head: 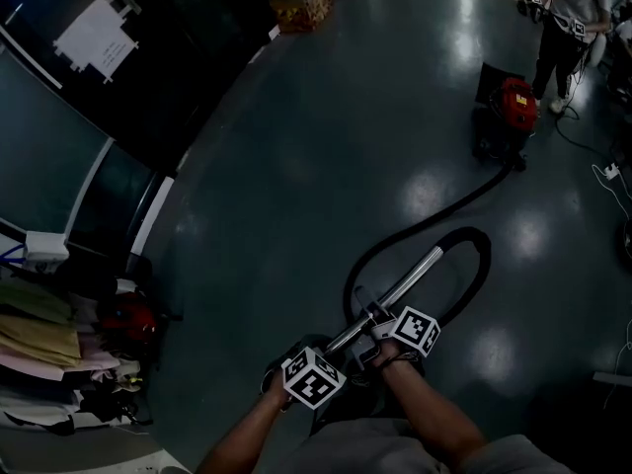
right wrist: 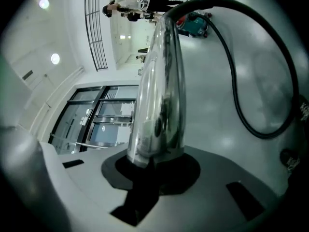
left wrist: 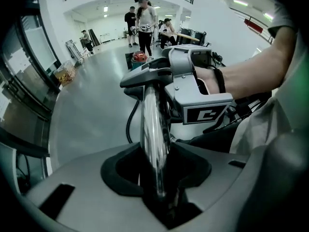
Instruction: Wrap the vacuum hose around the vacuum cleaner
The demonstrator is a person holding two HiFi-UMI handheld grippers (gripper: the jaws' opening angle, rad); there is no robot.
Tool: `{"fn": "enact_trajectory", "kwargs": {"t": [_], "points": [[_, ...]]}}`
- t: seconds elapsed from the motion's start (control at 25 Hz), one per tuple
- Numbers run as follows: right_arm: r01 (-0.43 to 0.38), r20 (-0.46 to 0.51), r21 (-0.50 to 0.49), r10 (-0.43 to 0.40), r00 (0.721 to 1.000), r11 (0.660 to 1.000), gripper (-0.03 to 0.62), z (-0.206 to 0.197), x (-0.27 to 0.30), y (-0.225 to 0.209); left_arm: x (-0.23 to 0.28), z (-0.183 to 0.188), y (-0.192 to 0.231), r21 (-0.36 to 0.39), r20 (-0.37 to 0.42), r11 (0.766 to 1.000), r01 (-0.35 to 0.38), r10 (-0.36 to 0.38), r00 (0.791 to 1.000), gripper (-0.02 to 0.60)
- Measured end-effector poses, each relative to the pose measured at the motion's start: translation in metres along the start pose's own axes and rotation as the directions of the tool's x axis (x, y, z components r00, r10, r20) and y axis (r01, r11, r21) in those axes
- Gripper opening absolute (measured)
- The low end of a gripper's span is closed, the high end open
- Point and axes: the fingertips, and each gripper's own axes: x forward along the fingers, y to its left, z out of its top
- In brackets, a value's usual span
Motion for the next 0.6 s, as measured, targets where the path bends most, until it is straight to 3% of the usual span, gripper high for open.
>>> {"fn": "enact_trajectory", "kwargs": {"t": [0.32,0.52,0.6], "points": [[0.044,0.057,-0.143,-0.036,0.998,0.989,0.072,-0.016,-0.008,0.030,-0.020,-0.010,-0.003,0.026,0.130,0.999,0.020,-0.023,0.991,0.163],[0.051,0.087,-0.278,-0.027,0.996,0.959,0.072,-0.027,-0.013,0.071,-0.044,-0.009,0.003,0.087,0.241,0.996,-0.013,-0.008,0.970,0.164],[0.045,0.109,-0.314,-0.011,0.994,0.948,0.072,-0.026,-0.018,0.089,-0.058,-0.004,0.001,0.112,0.274,0.994,0.003,-0.033,0.961,0.164]]}}
